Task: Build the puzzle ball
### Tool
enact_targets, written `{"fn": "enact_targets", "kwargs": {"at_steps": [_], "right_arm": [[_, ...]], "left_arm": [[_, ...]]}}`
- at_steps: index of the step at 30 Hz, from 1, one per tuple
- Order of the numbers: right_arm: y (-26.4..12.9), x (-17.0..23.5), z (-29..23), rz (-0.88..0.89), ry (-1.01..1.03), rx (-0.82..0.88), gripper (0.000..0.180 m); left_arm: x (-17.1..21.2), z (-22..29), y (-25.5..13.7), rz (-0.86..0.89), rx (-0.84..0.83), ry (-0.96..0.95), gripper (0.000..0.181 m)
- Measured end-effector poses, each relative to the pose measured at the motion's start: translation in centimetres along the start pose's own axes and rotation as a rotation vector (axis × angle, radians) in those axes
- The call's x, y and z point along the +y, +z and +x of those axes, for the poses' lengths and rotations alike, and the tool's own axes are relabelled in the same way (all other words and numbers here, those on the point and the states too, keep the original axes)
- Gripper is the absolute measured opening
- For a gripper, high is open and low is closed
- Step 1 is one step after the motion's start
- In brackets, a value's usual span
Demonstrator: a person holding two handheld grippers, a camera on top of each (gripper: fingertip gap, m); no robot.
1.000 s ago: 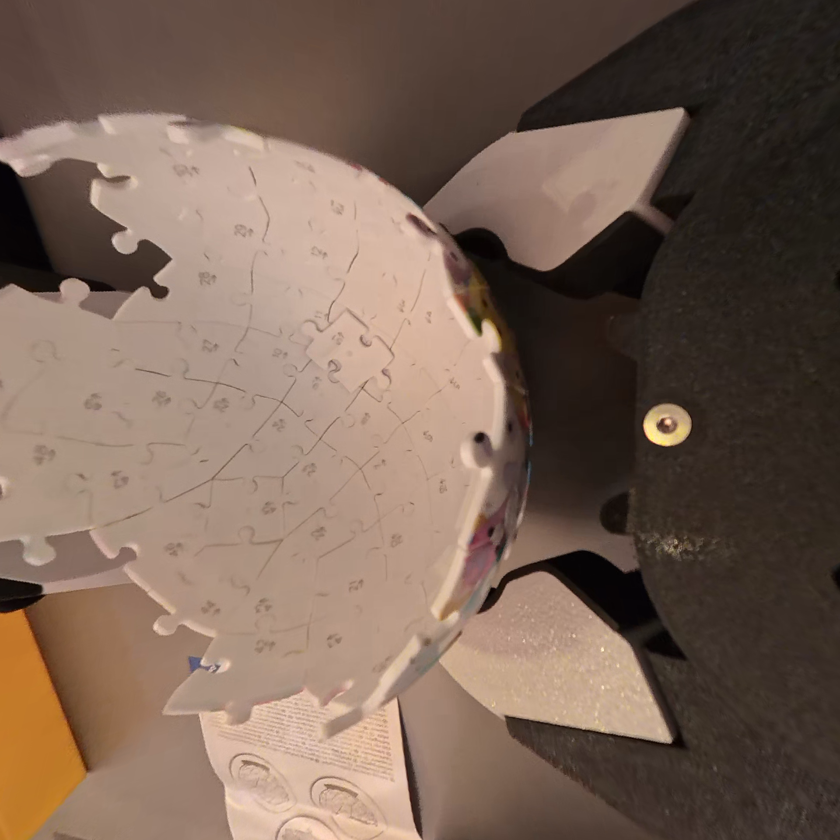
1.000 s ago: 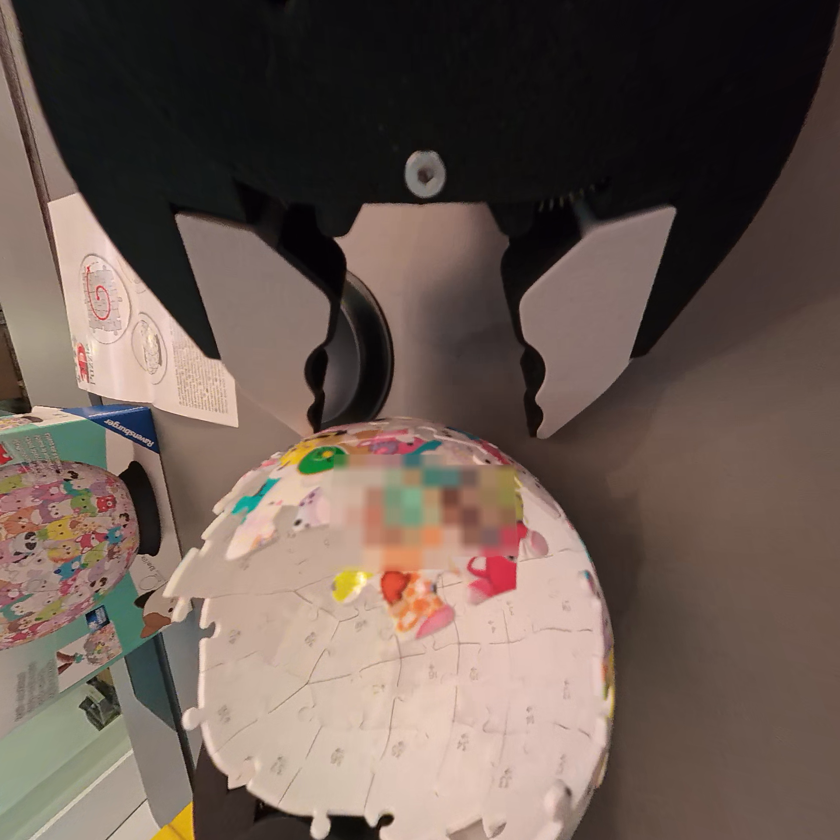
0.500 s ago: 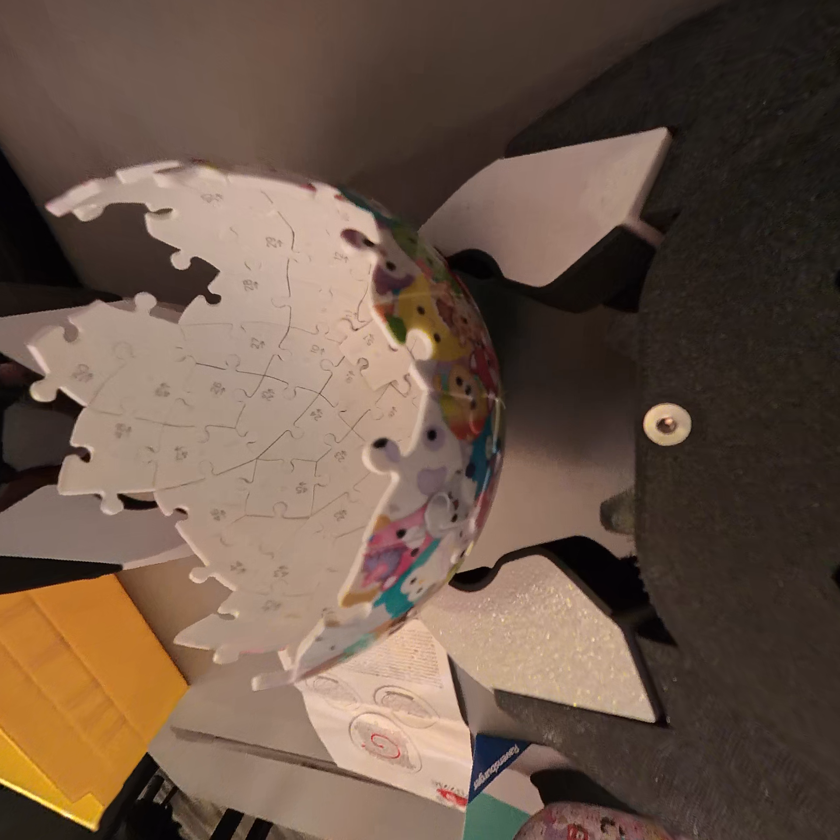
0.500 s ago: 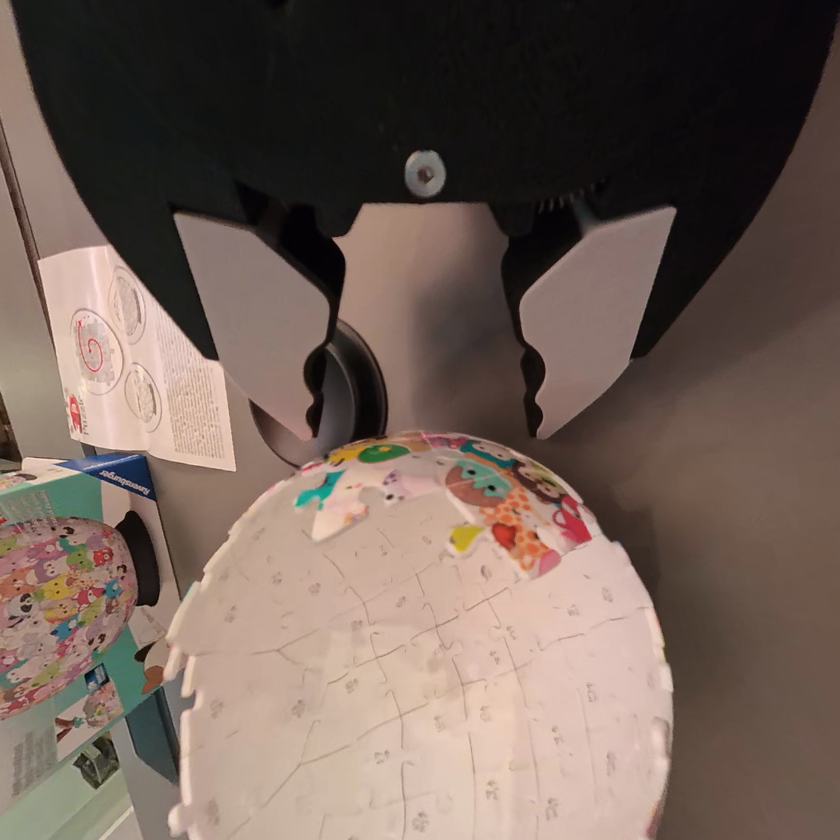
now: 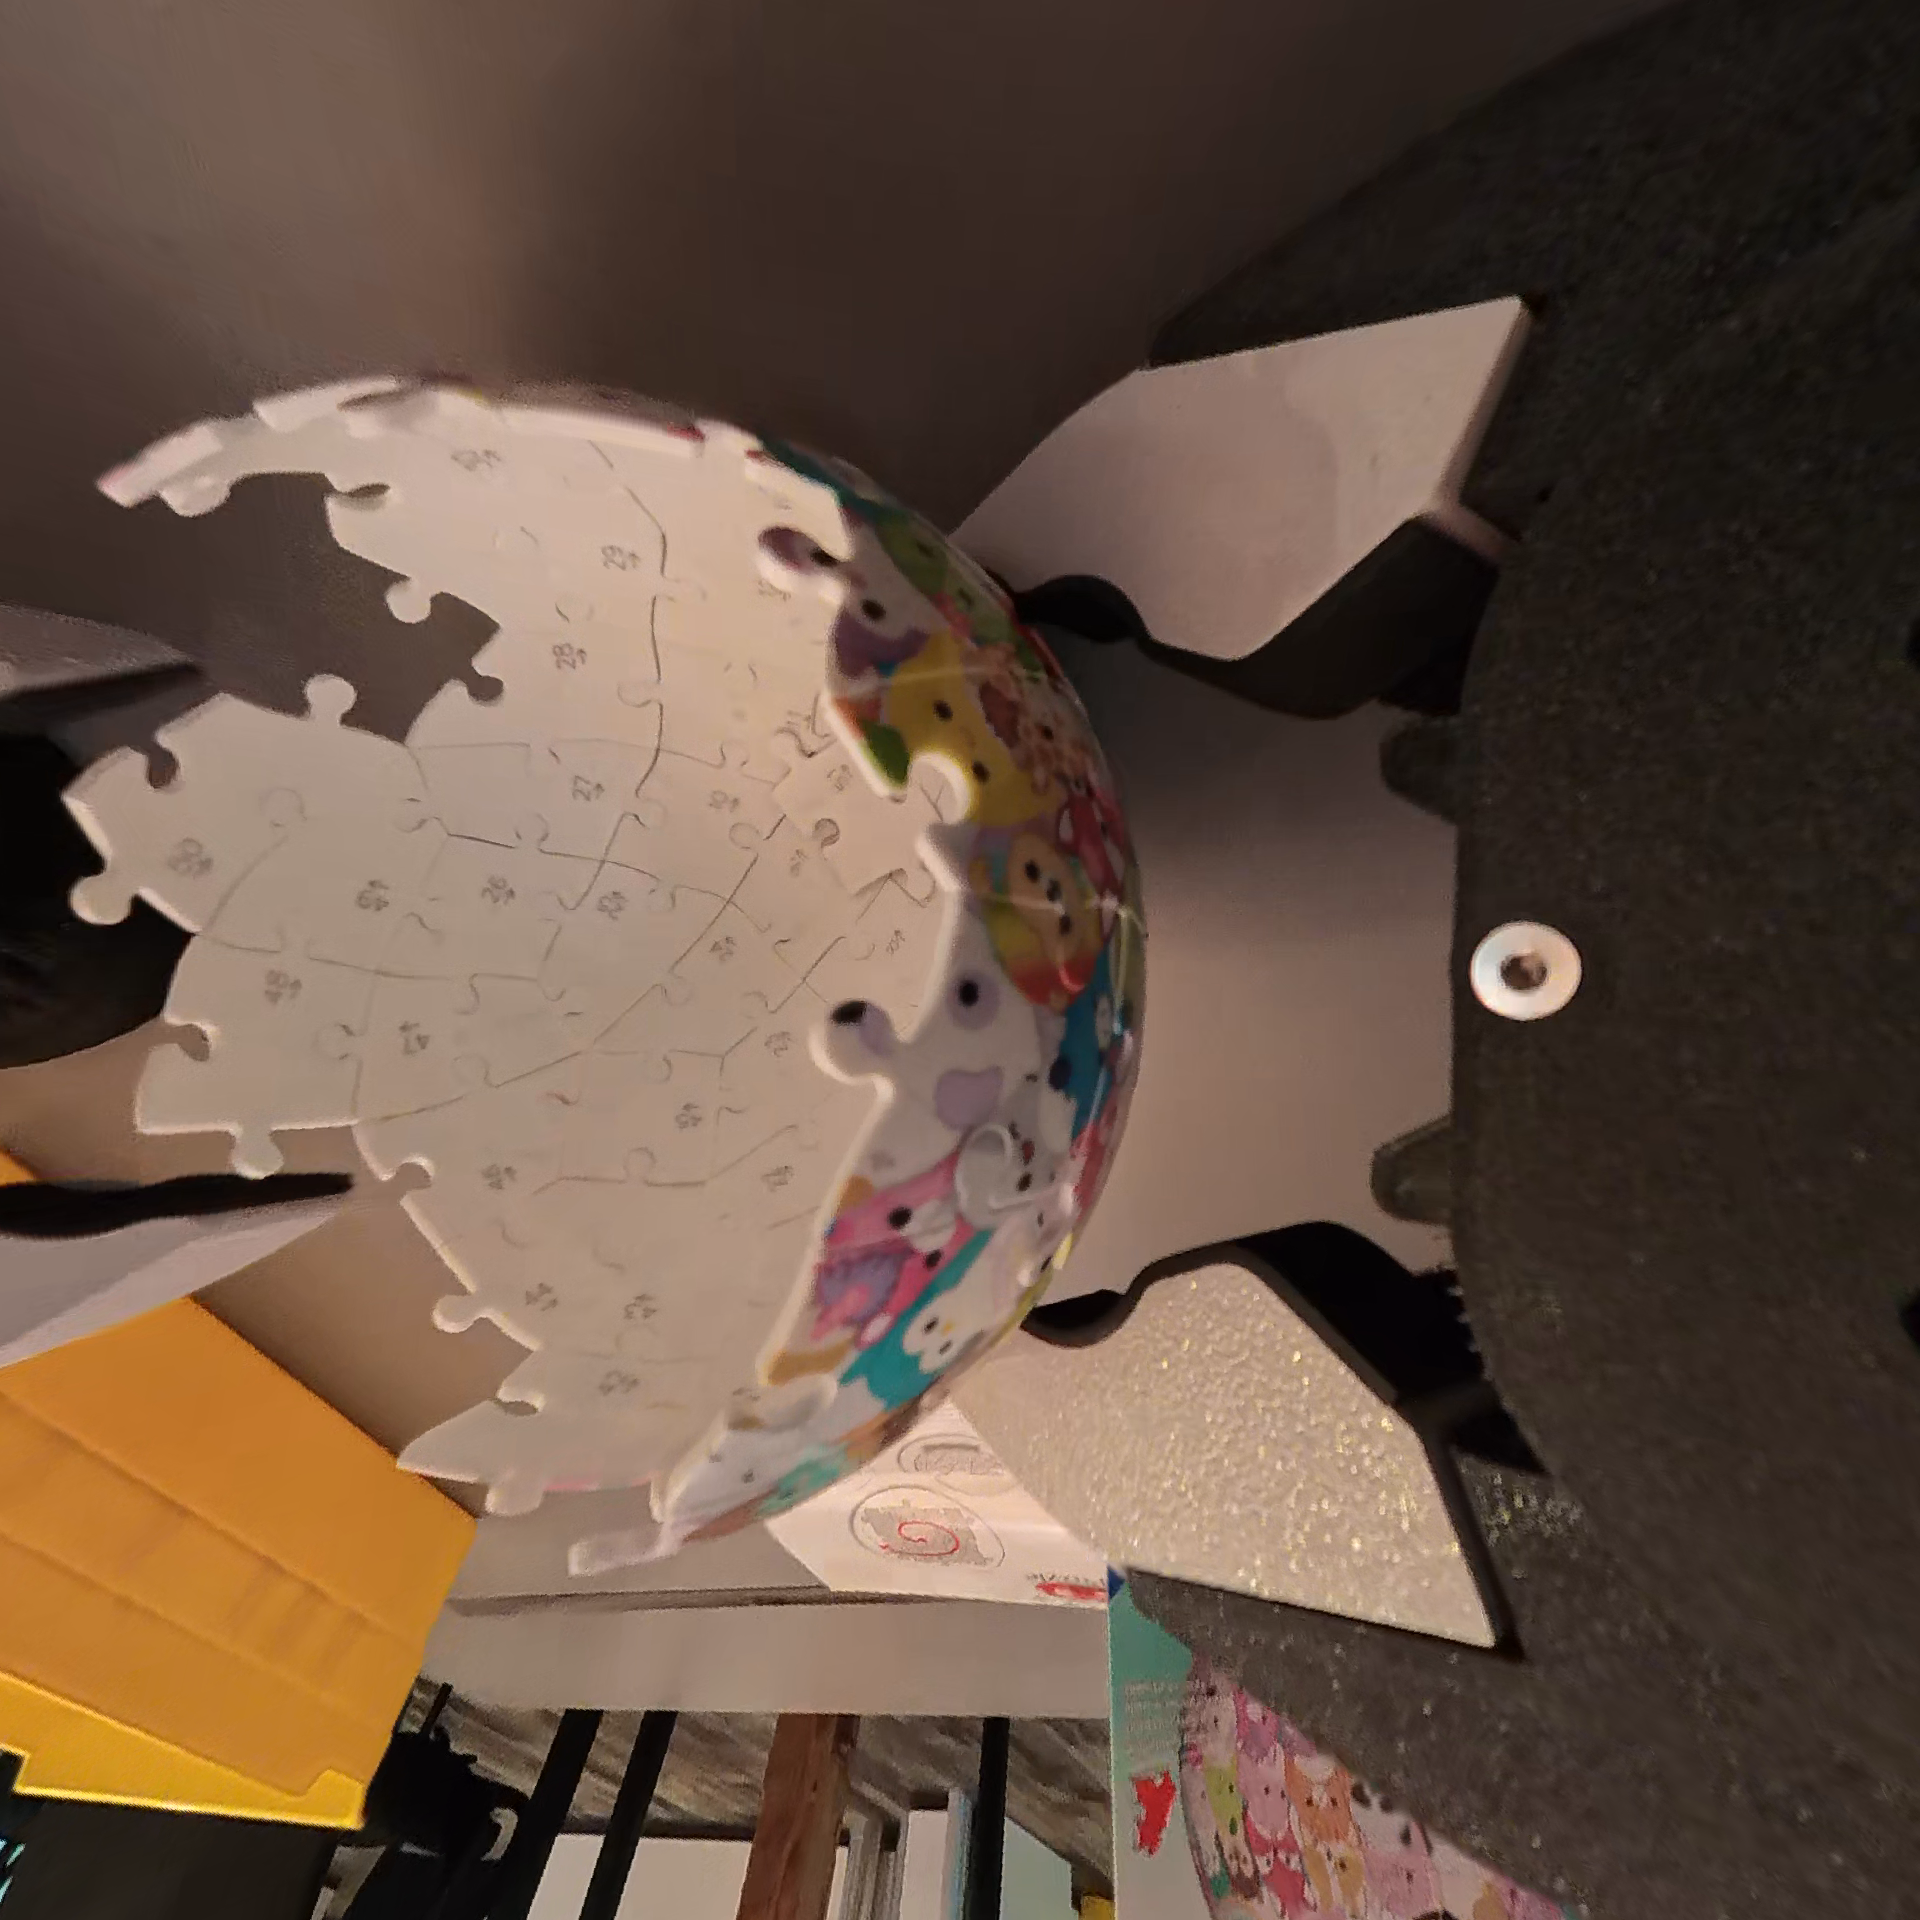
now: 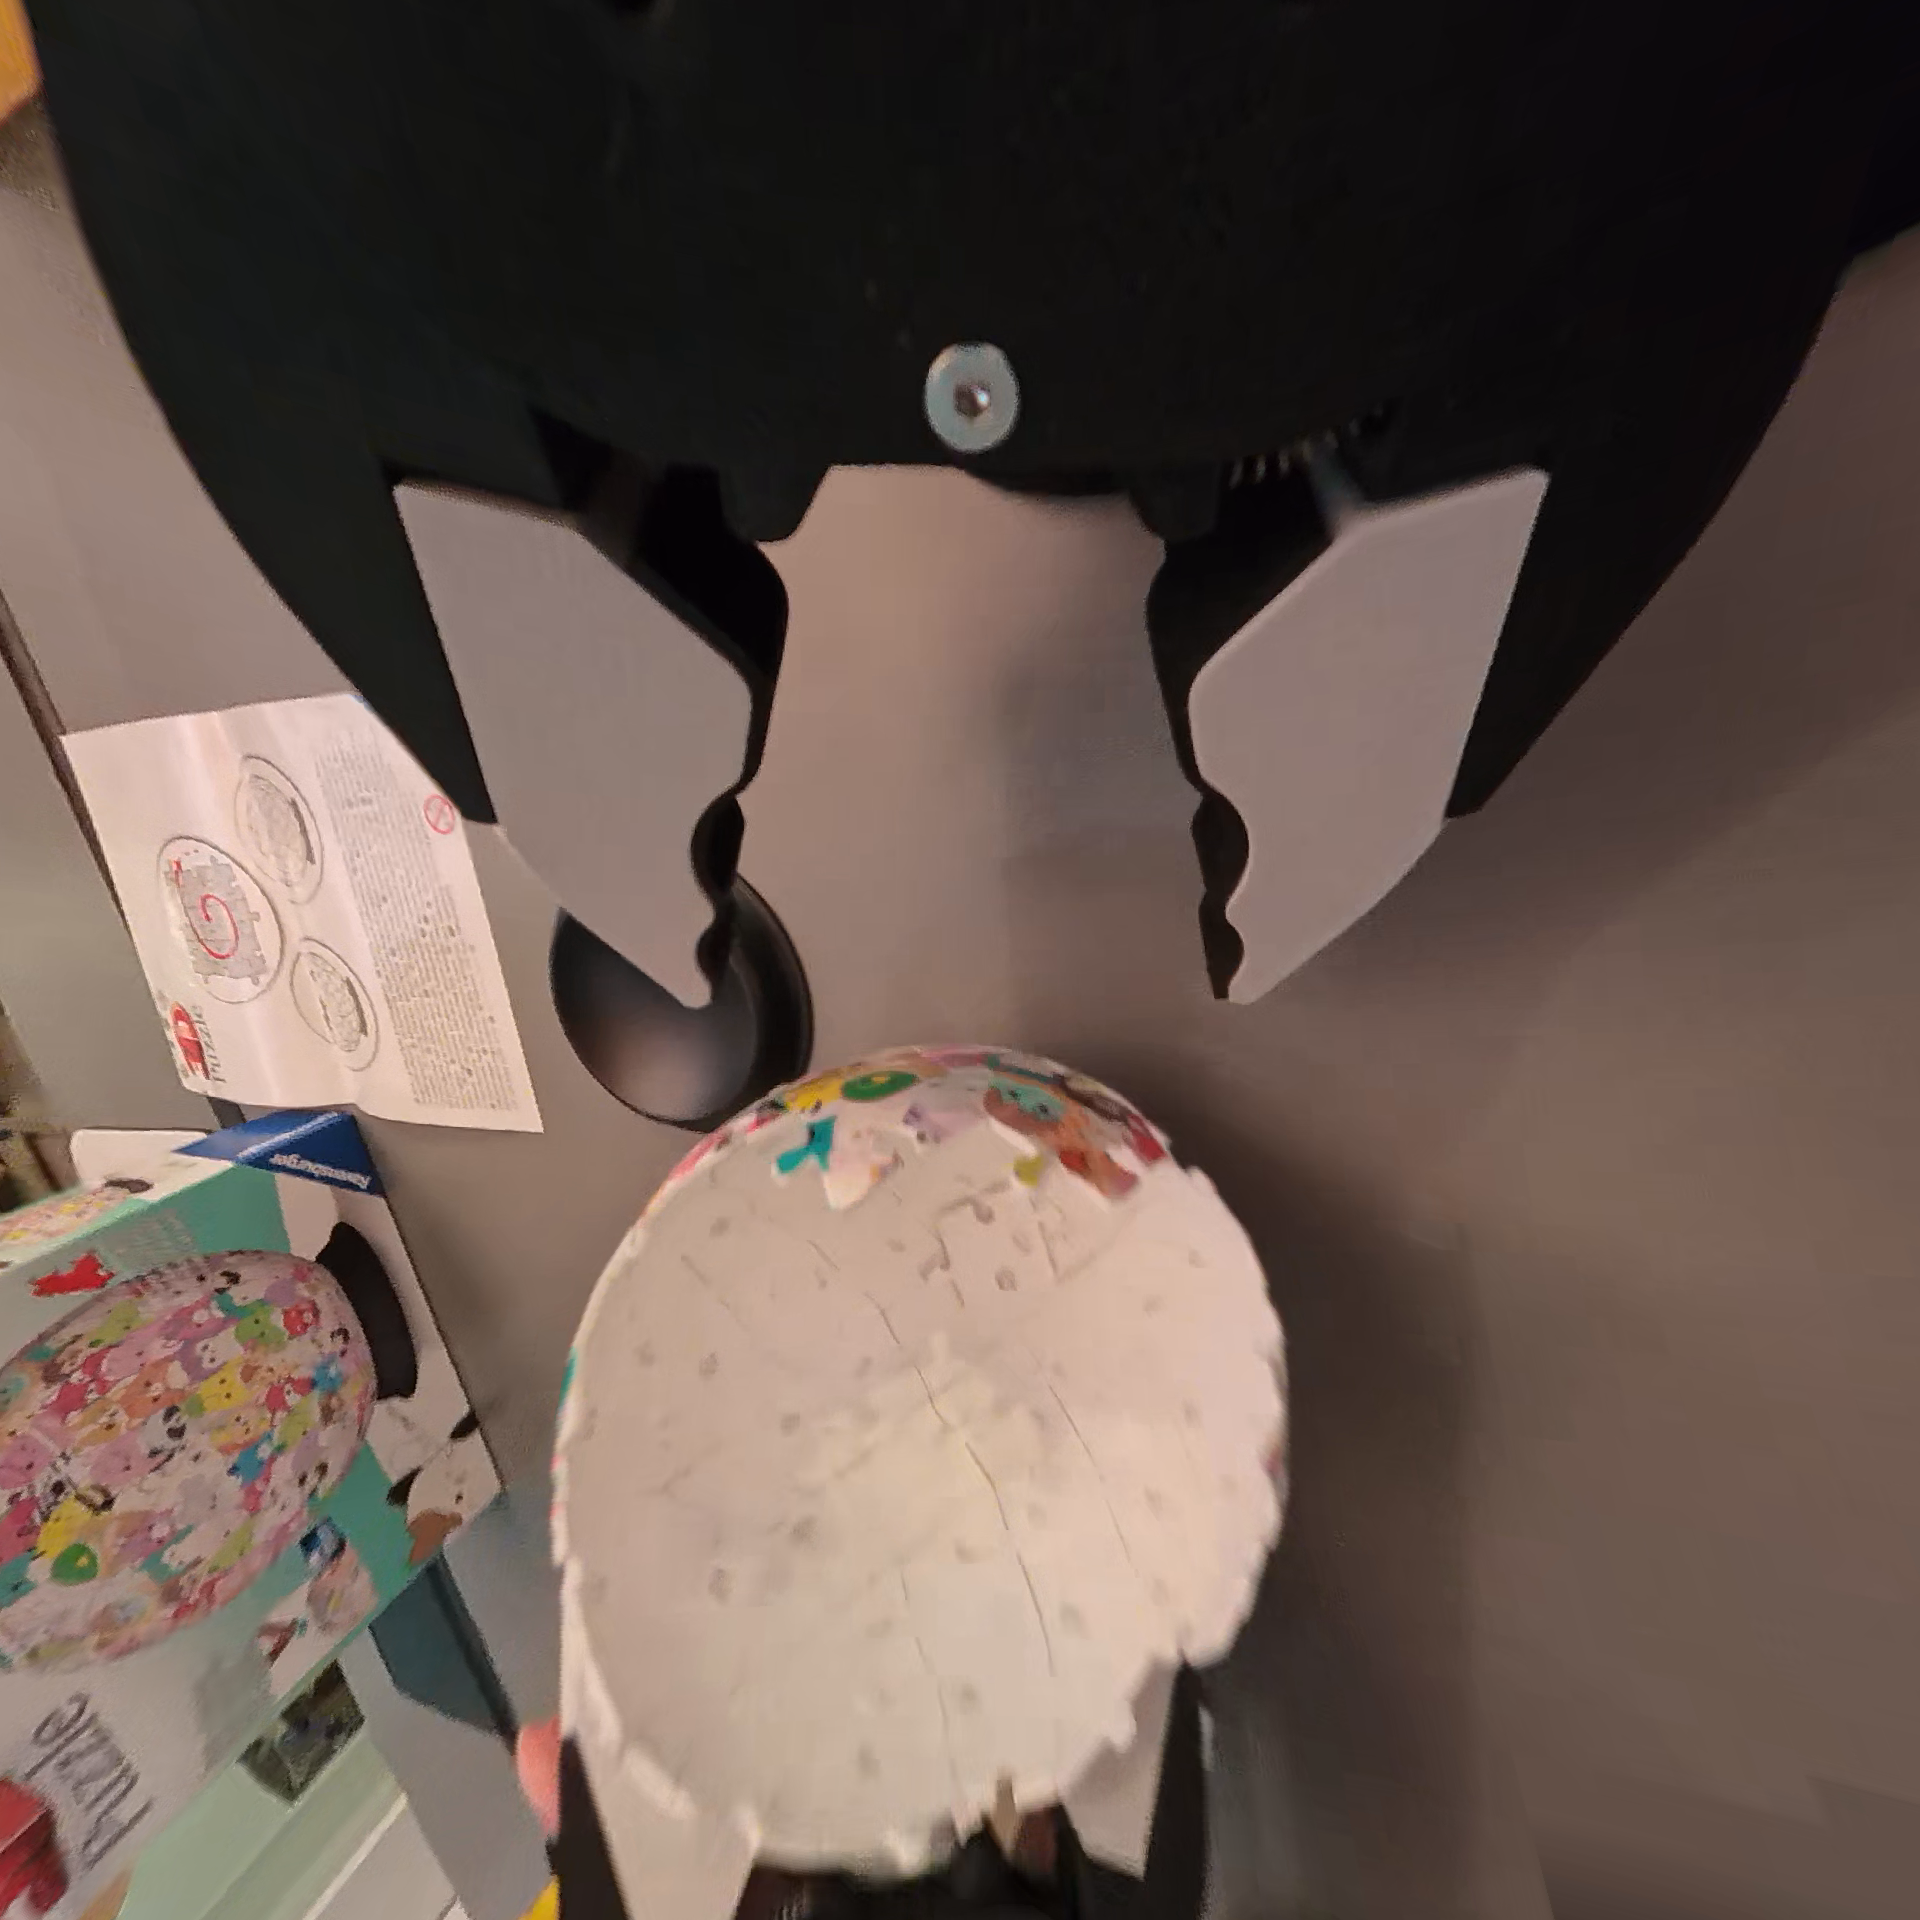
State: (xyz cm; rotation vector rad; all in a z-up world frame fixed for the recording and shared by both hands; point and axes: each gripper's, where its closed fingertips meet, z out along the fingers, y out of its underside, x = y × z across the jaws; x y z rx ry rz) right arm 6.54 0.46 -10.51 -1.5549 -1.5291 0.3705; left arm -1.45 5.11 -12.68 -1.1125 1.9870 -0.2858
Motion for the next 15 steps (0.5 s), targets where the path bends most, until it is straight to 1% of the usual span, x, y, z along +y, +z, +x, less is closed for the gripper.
{"fn": "enact_targets", "kwargs": {"at_steps": [3, 6, 10, 14, 15], "right_arm": [[-1.5, -2.4, -1.3, 0.087, 0.009, -0.041, 0.087], [-1.9, -4.1, -2.7, 0.106, -0.021, -0.086, 0.089], [-0.7, -4.1, -4.6, 0.003, -0.103, -0.15, 0.094], [0.8, -3.3, -6.0, -0.118, -0.142, -0.214, 0.103], [1.2, -3.1, -6.1, -0.148, -0.154, -0.216, 0.107]], "left_arm": [[-0.2, 0.0, 0.0, -0.03, -0.006, 0.042, 0.124], [-0.2, -0.1, -0.1, -0.071, -0.012, 0.088, 0.124], [-0.4, -0.2, -0.1, -0.121, -0.021, 0.149, 0.123], [-0.7, -0.2, -0.2, -0.156, -0.025, 0.192, 0.123], [-0.7, -0.2, -0.2, -0.163, -0.029, 0.208, 0.122]]}}
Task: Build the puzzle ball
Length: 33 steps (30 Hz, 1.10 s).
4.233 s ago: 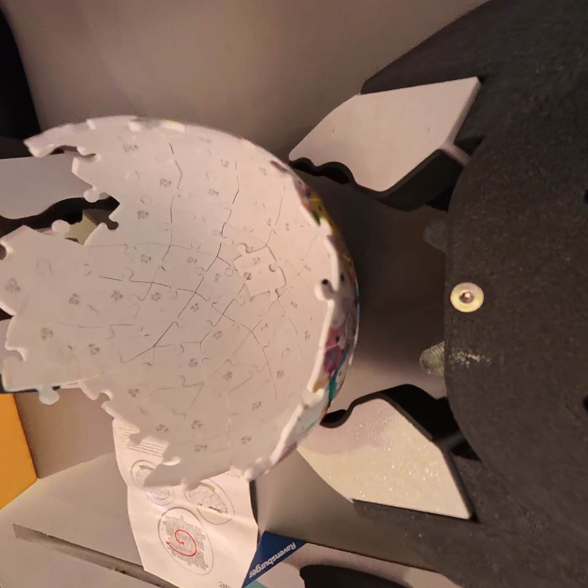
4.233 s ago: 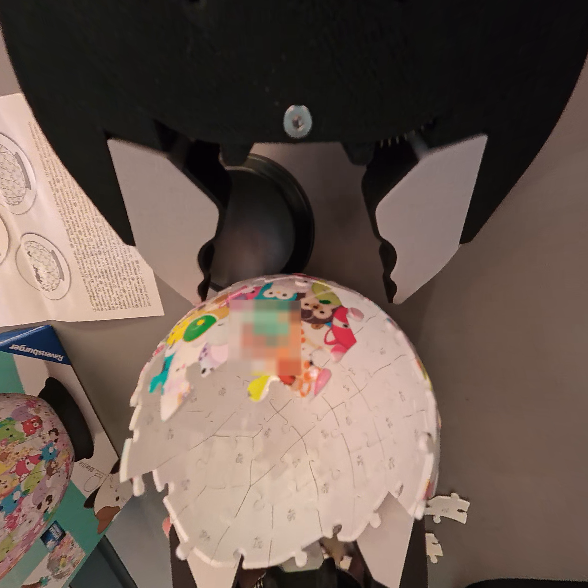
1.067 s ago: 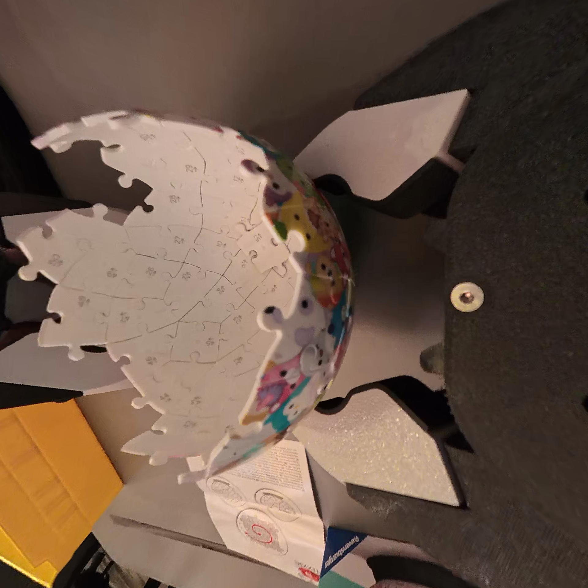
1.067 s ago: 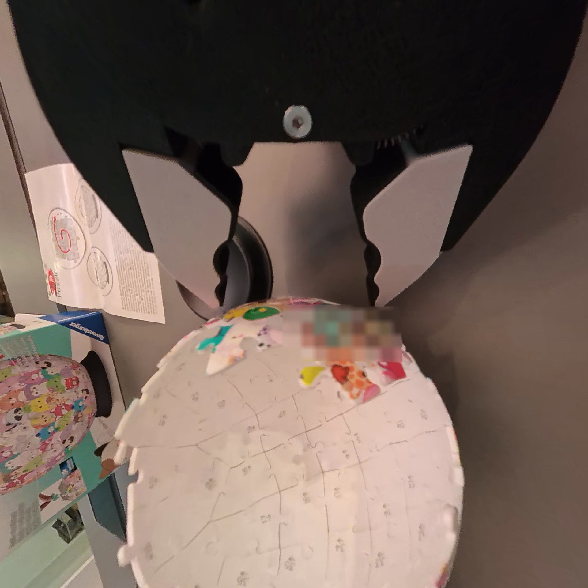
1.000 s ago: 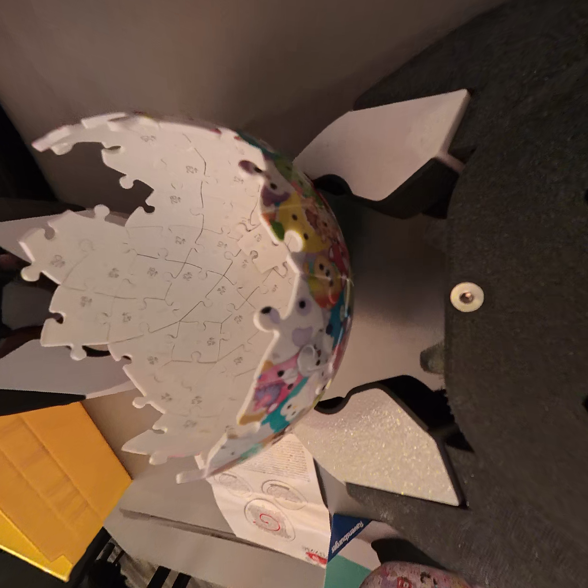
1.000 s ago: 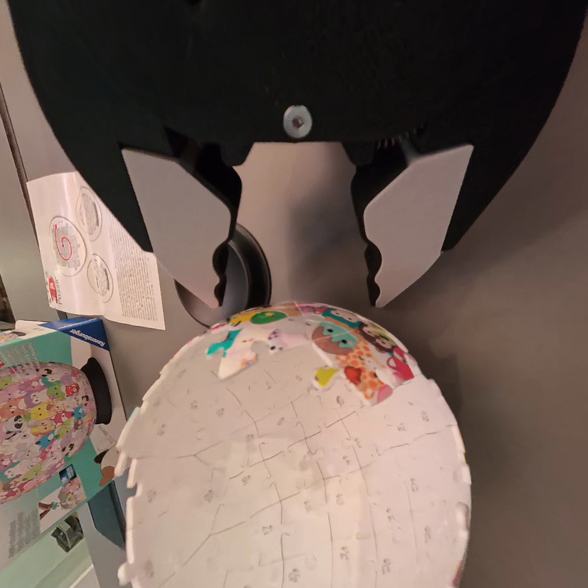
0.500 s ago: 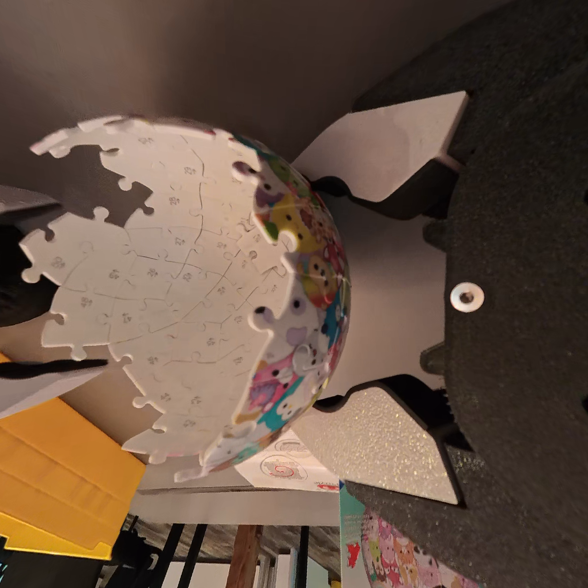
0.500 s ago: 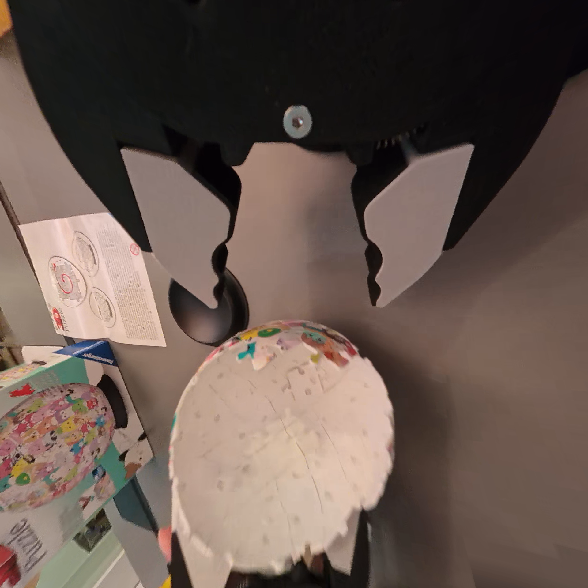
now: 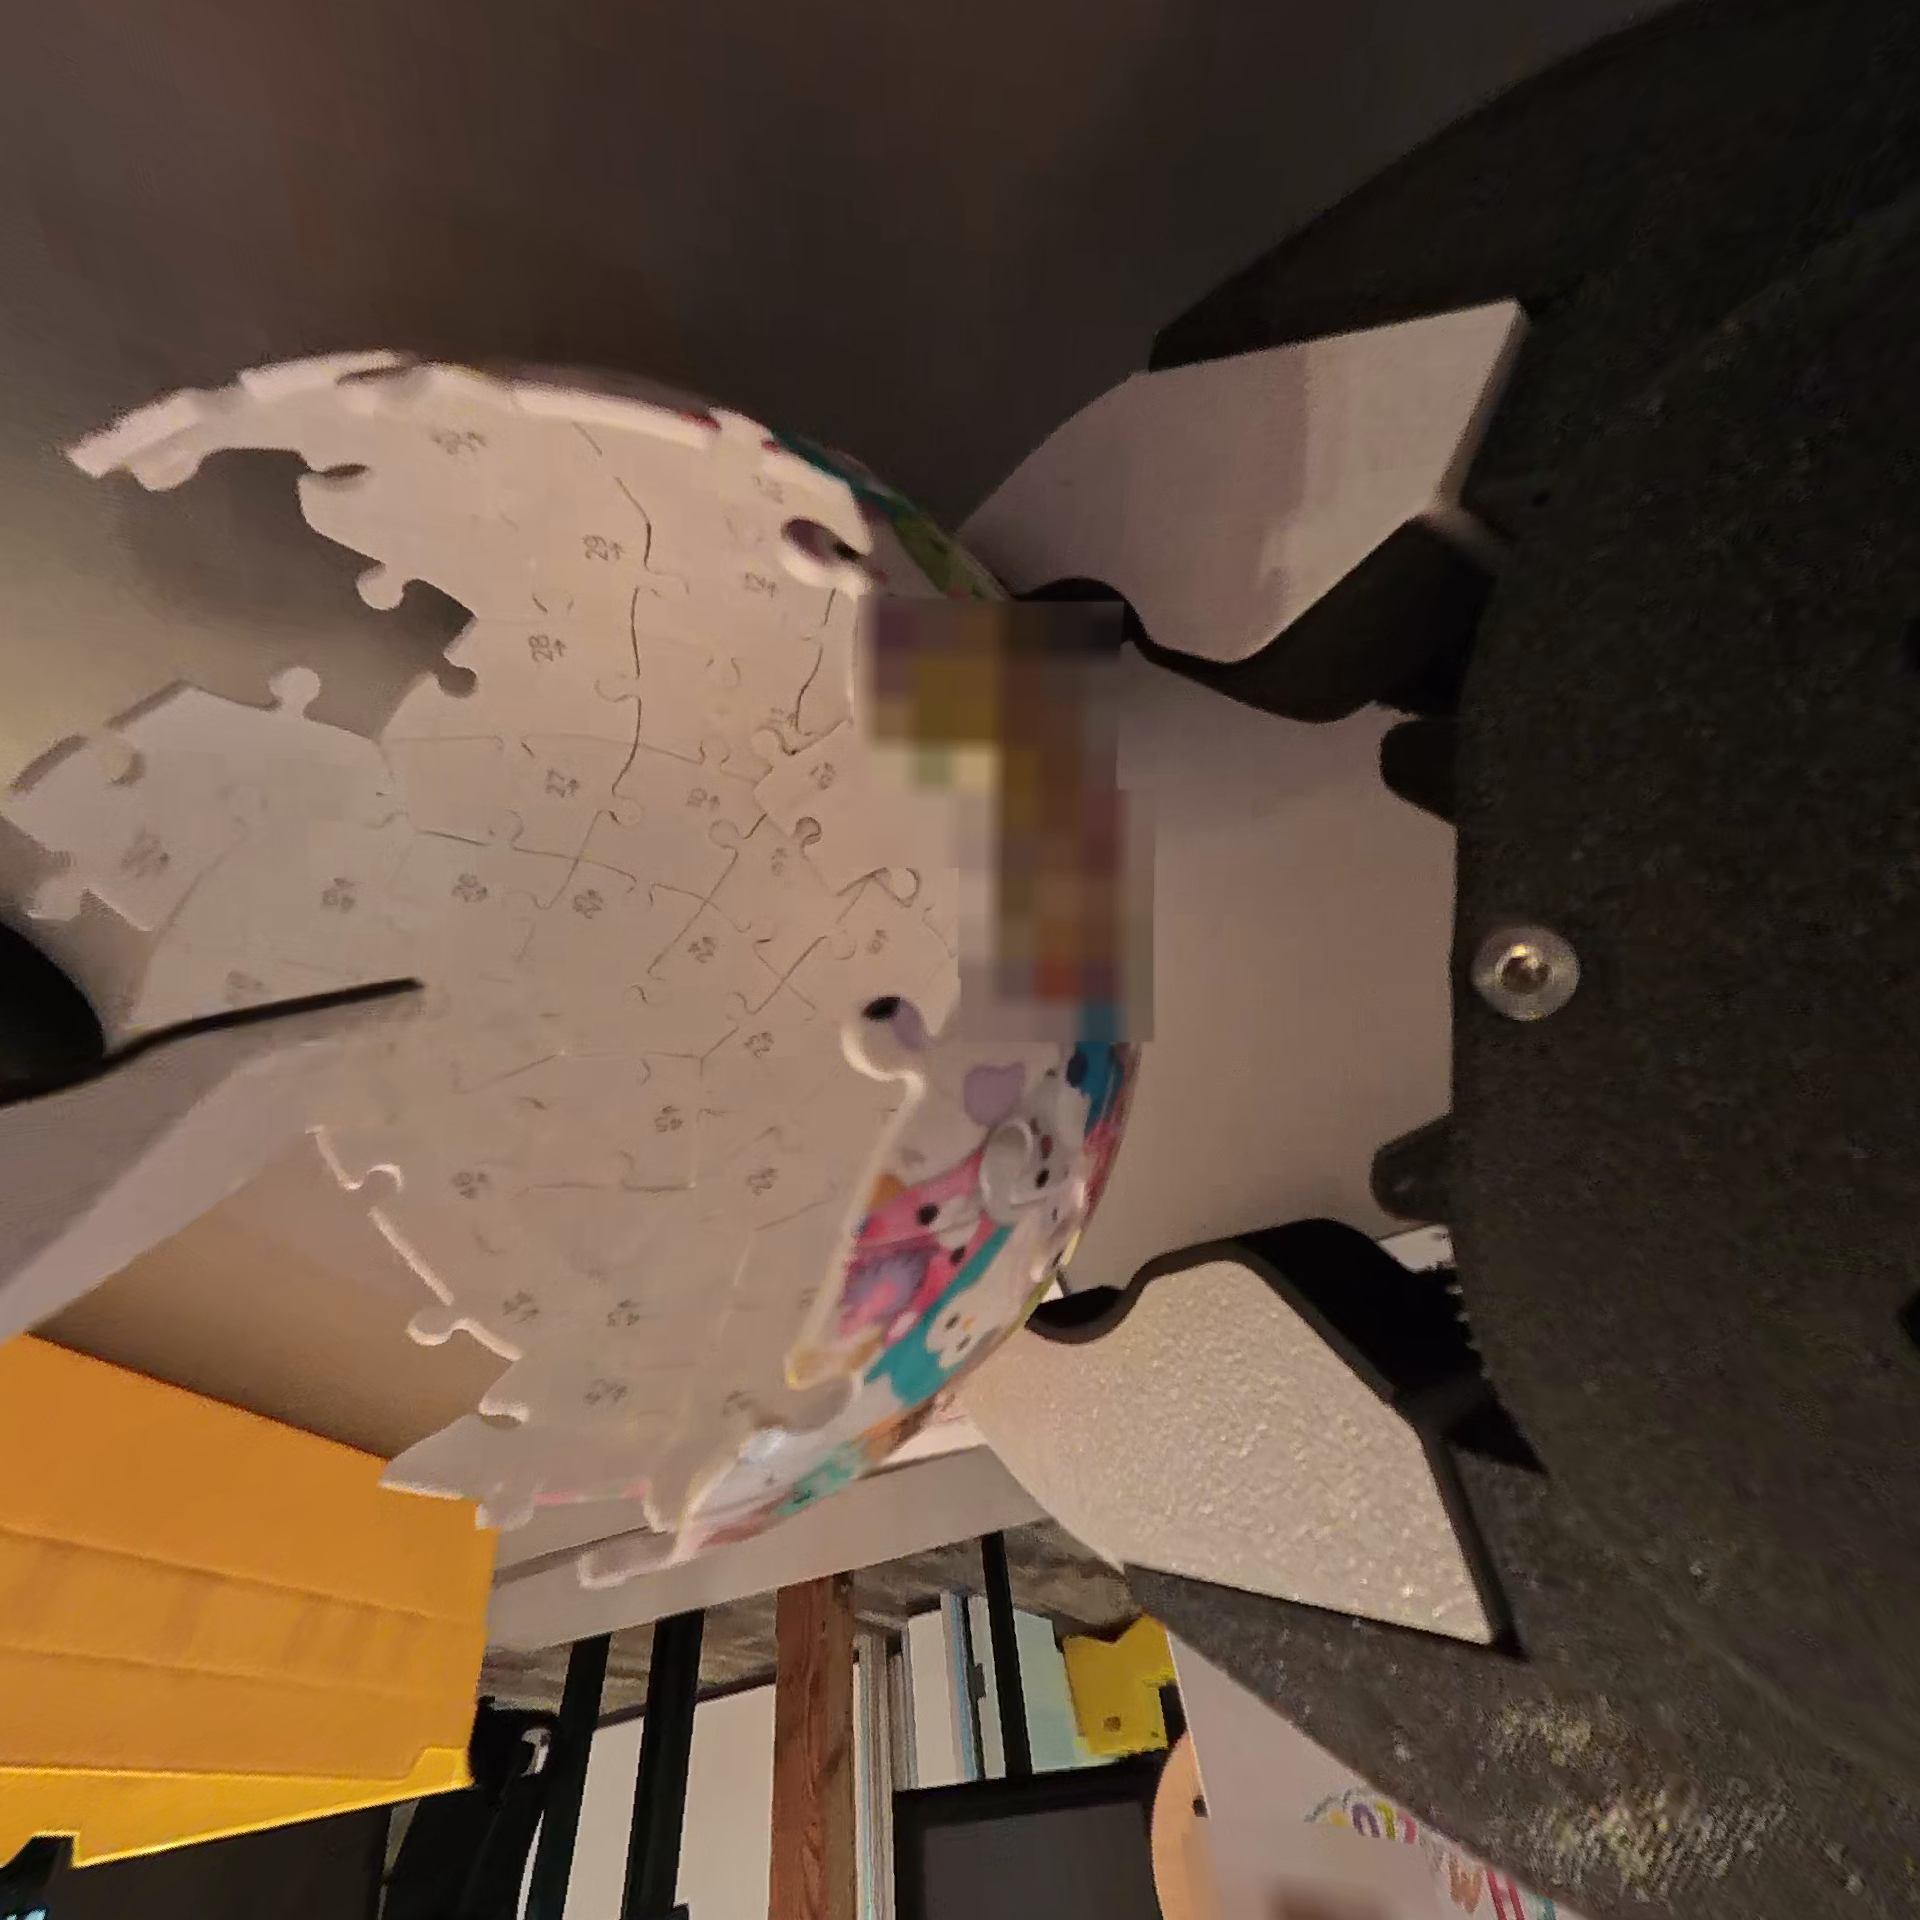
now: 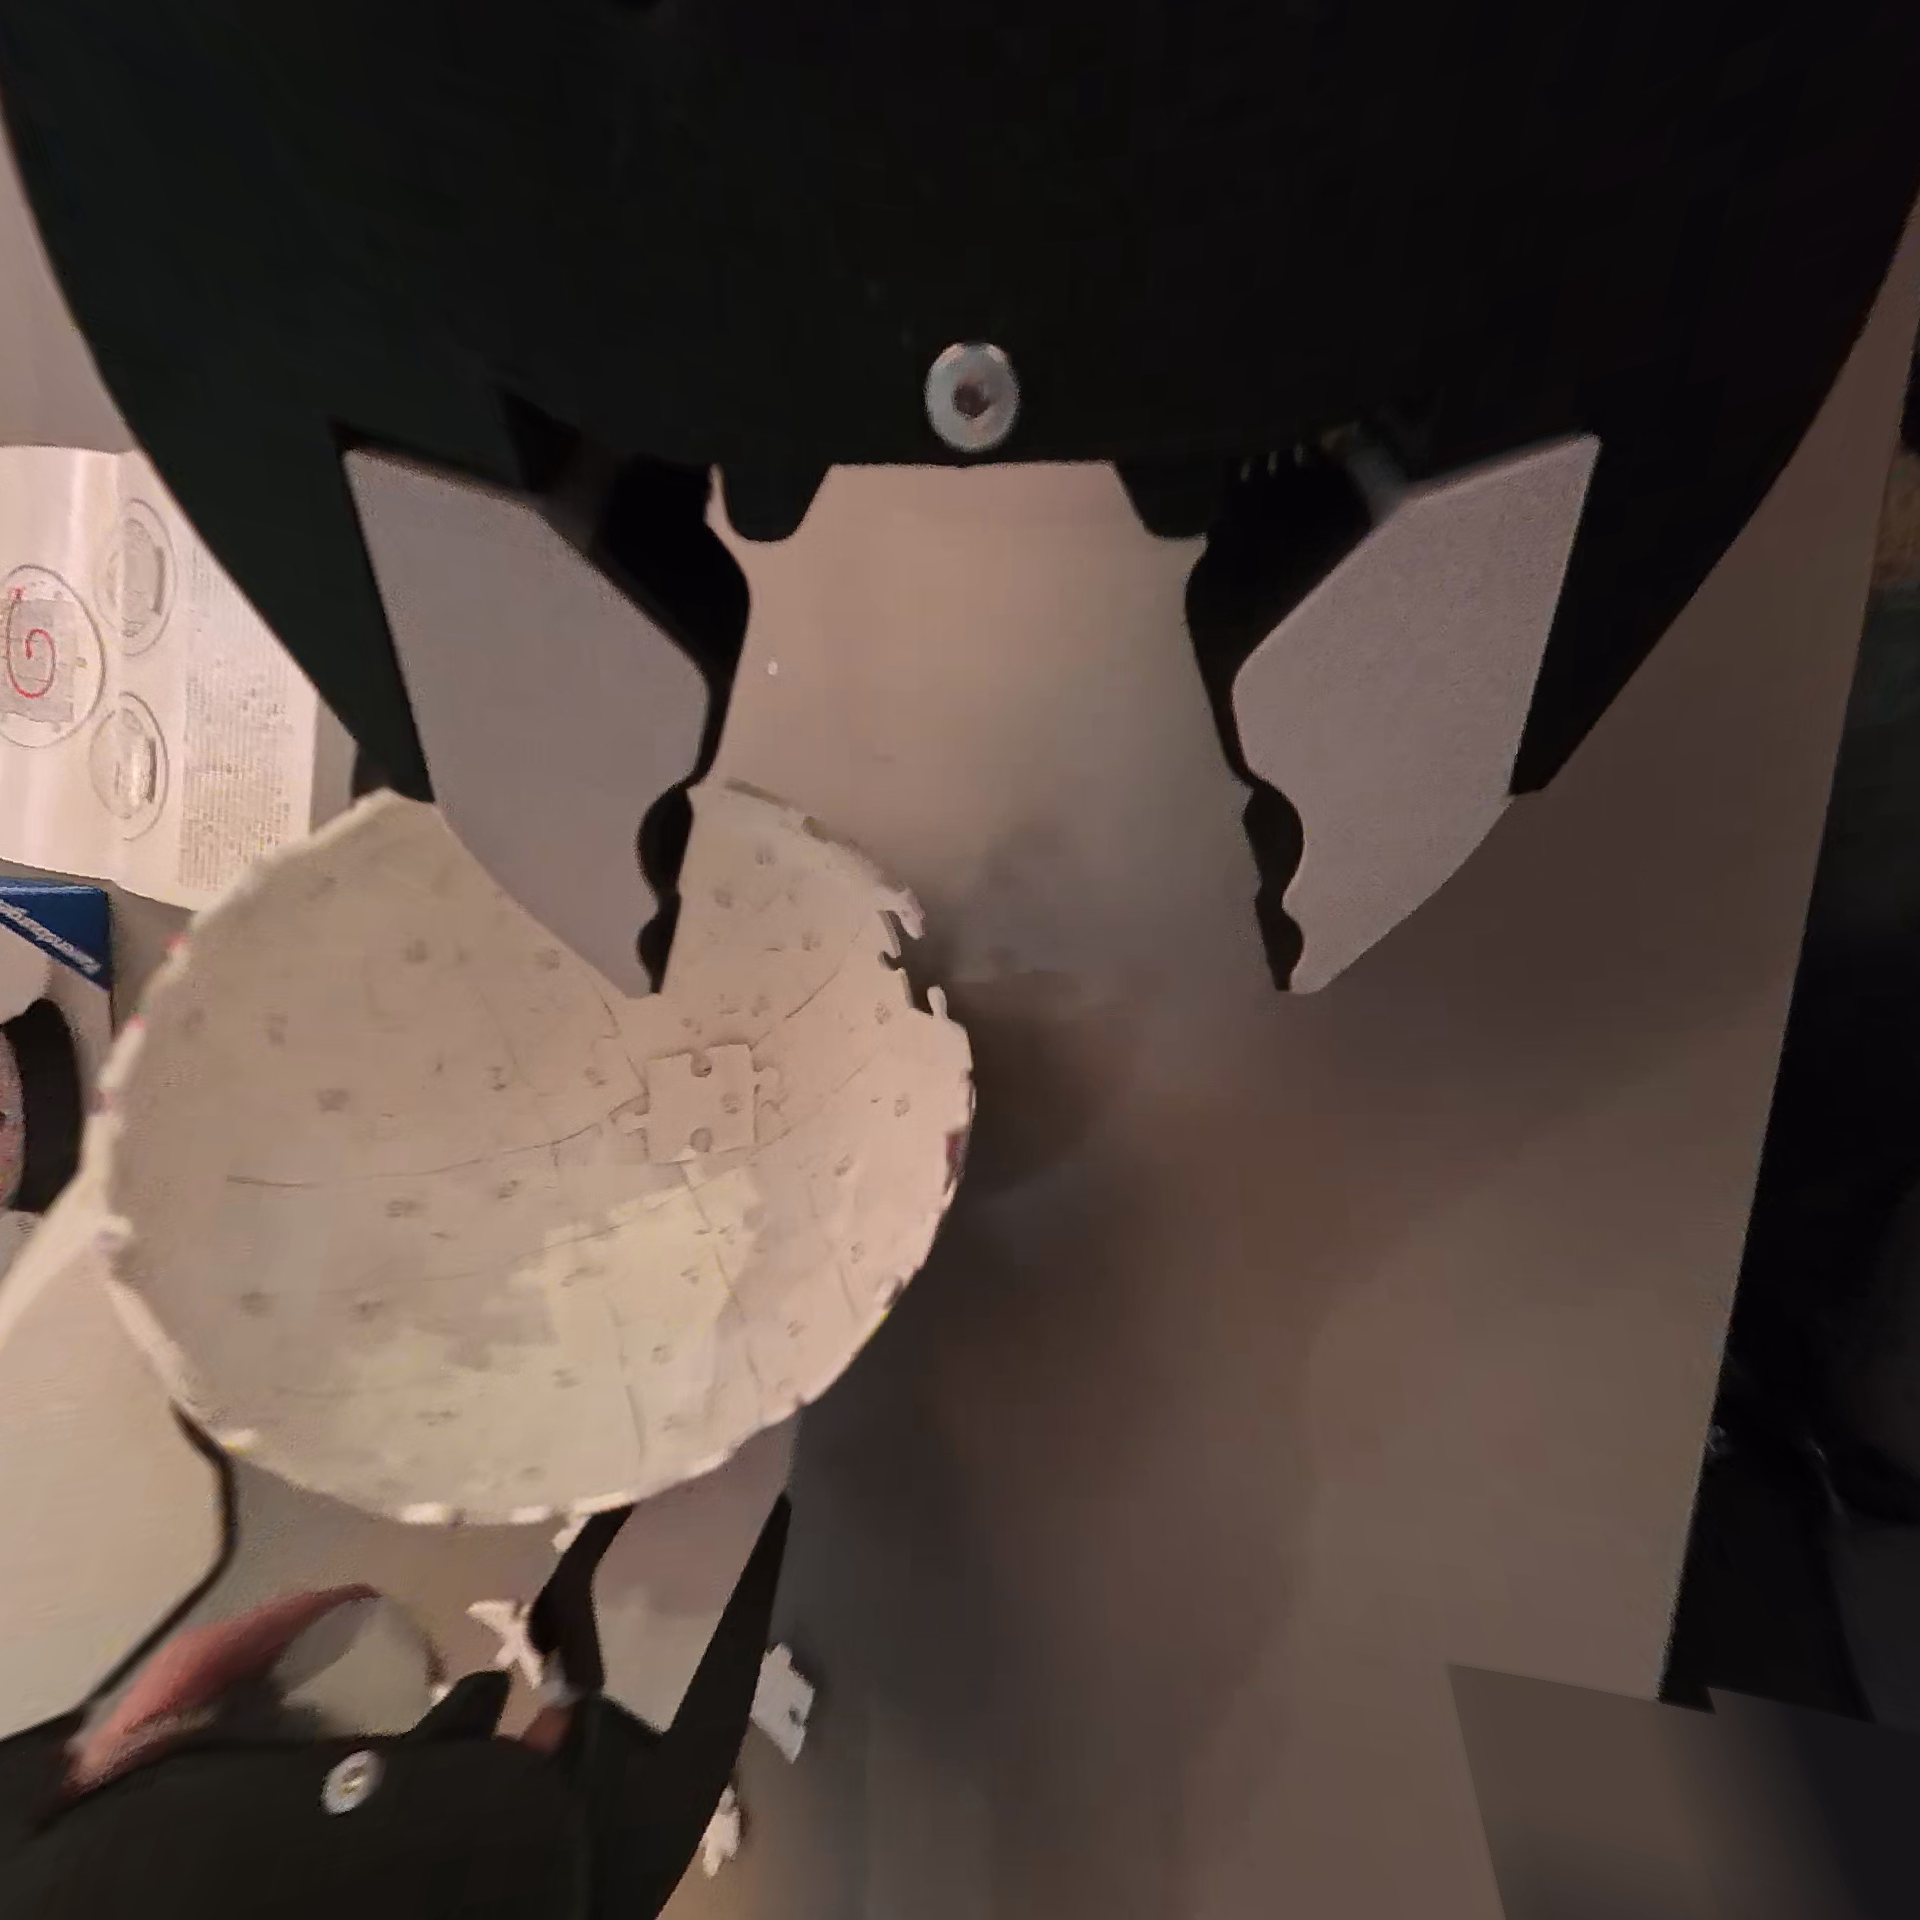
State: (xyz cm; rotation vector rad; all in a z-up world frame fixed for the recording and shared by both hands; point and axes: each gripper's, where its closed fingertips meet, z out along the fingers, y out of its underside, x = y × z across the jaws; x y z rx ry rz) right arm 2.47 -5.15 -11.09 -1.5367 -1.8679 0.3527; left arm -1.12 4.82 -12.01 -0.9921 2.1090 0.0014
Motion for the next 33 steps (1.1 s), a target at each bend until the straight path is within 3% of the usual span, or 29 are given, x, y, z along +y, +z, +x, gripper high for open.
{"fn": "enact_targets", "kwargs": {"at_steps": [6, 15, 22, 33], "right_arm": [[1.9, 0.9, -0.8, -0.176, -0.11, -0.035, 0.124], [1.8, 0.9, -1.1, -0.279, -0.157, -0.048, 0.124], [1.8, 2.0, -0.7, -0.472, -0.308, 0.016, 0.124], [2.4, 3.6, -0.9, -0.615, -0.32, -0.157, 0.135]], "left_arm": [[-0.6, -0.1, -0.2, -0.01, -0.006, 0.027, 0.122], [-0.3, -0.1, 0.0, -0.043, -0.026, 0.051, 0.122], [-0.5, -0.1, -0.1, -0.061, -0.052, 0.084, 0.122], [-0.9, -0.3, 0.0, -0.085, -0.086, 0.13, 0.121]]}}
